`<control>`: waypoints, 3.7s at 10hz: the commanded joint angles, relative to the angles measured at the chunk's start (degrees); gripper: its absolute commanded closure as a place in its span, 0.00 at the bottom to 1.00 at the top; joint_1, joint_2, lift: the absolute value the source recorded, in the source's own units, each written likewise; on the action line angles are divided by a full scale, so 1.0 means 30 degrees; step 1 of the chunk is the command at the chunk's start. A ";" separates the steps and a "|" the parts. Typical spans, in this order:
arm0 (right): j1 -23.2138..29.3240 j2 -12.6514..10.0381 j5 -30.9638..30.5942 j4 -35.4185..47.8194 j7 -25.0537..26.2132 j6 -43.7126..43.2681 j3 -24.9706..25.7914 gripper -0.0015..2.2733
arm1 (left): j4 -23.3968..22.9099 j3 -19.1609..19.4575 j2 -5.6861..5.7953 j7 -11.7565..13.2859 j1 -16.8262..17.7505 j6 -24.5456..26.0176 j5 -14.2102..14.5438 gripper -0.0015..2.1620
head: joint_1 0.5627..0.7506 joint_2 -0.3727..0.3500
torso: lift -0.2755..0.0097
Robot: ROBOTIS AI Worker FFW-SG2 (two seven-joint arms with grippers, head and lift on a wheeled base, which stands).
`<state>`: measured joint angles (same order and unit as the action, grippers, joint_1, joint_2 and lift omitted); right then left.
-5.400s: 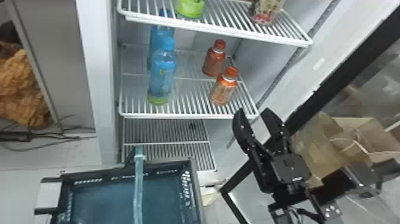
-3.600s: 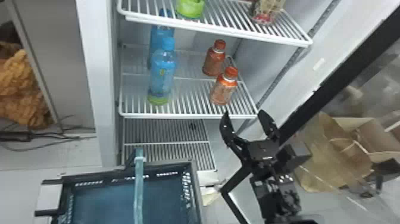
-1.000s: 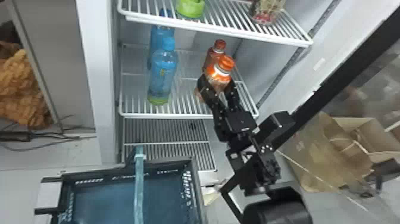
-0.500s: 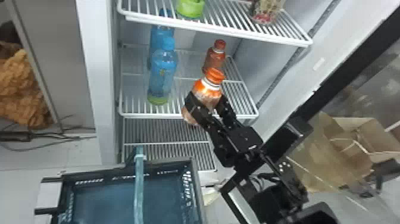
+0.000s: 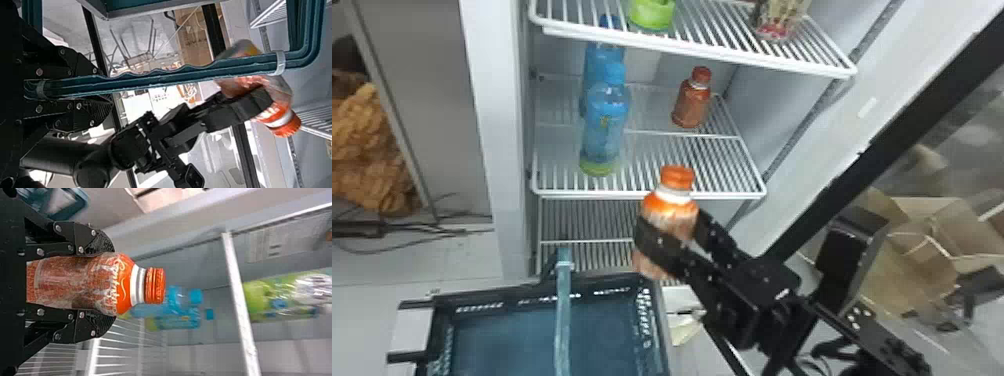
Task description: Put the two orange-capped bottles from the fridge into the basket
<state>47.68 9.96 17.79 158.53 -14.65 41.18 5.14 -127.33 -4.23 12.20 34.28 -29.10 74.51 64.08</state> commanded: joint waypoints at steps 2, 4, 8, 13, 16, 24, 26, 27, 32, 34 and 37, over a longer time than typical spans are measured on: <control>-0.0286 -0.0039 0.0202 0.1178 -0.0771 0.5022 0.0380 0.35 | 0.0000 0.0001 0.0005 0.0000 -0.0001 0.0052 -0.0031 0.55 | 0.70 0.03 | 0.14; -0.0895 -0.0010 0.0354 0.1084 -0.1269 0.7694 0.0418 0.35 | 0.0000 -0.0038 0.0035 0.0000 0.0046 0.0052 -0.0069 0.56 | 0.70 0.03 | 0.14; -0.1739 0.0137 0.1116 0.0381 -0.1591 0.9616 0.0228 0.35 | 0.0000 -0.0076 0.0035 0.0000 0.0140 0.0052 -0.0107 0.56 | 0.70 0.03 | 0.14; -0.2208 0.0254 0.1040 0.0100 -0.1855 0.9616 -0.0039 0.13 | 0.0046 -0.0114 0.0035 0.0000 0.0186 0.0052 -0.0069 0.56 | 0.70 0.03 | 0.14; -0.2208 -0.0039 0.0049 -0.0228 -0.1855 0.6944 0.0190 0.13 | 0.0046 -0.0076 0.0035 0.0000 0.0140 0.0052 -0.0031 0.56 | 0.70 0.03 | 0.14; -0.5723 -0.0273 -0.3912 -0.8853 0.2042 -0.8666 0.0190 0.02 | 0.0046 -0.0038 0.0005 0.0000 -0.0001 0.0052 -0.0069 0.56 | 0.70 0.03 | 0.14; -0.8161 -0.0478 -0.4978 -1.3260 0.2481 -1.1853 0.0570 0.02 | 0.0046 -0.0190 0.0064 0.0000 0.0093 0.0052 -0.0069 0.56 | 0.70 0.03 | 0.14; -0.9098 -0.0683 -0.5854 -1.4713 0.2599 -1.2931 0.0951 0.02 | 0.0046 -0.0228 0.0064 0.0000 0.0093 0.0052 -0.0069 0.56 | 0.70 0.03 | 0.14; -1.3880 -0.0537 -0.5968 -2.1556 0.2540 -1.5791 0.0380 0.02 | 0.0046 -0.0304 0.0093 0.0000 0.0233 -0.0088 -0.0107 0.55 | 0.70 0.03 | 0.14; -1.5426 -0.0332 -0.6501 -2.3572 0.2364 -1.6634 -0.0153 0.01 | 0.0140 -0.0418 0.0122 0.0000 0.0374 -0.0088 -0.0107 0.55 | 0.70 0.03 | 0.14; -1.6926 -0.0303 -0.6349 -2.5963 0.2657 -1.7009 -0.0420 0.01 | 0.0234 -0.0457 0.0122 0.0000 0.0421 -0.0182 -0.0031 0.55 | 0.70 0.03 | 0.14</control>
<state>-2.16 9.06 -1.39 82.11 -6.74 -9.48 4.03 -126.73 -5.57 12.57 34.27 -27.88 74.01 63.99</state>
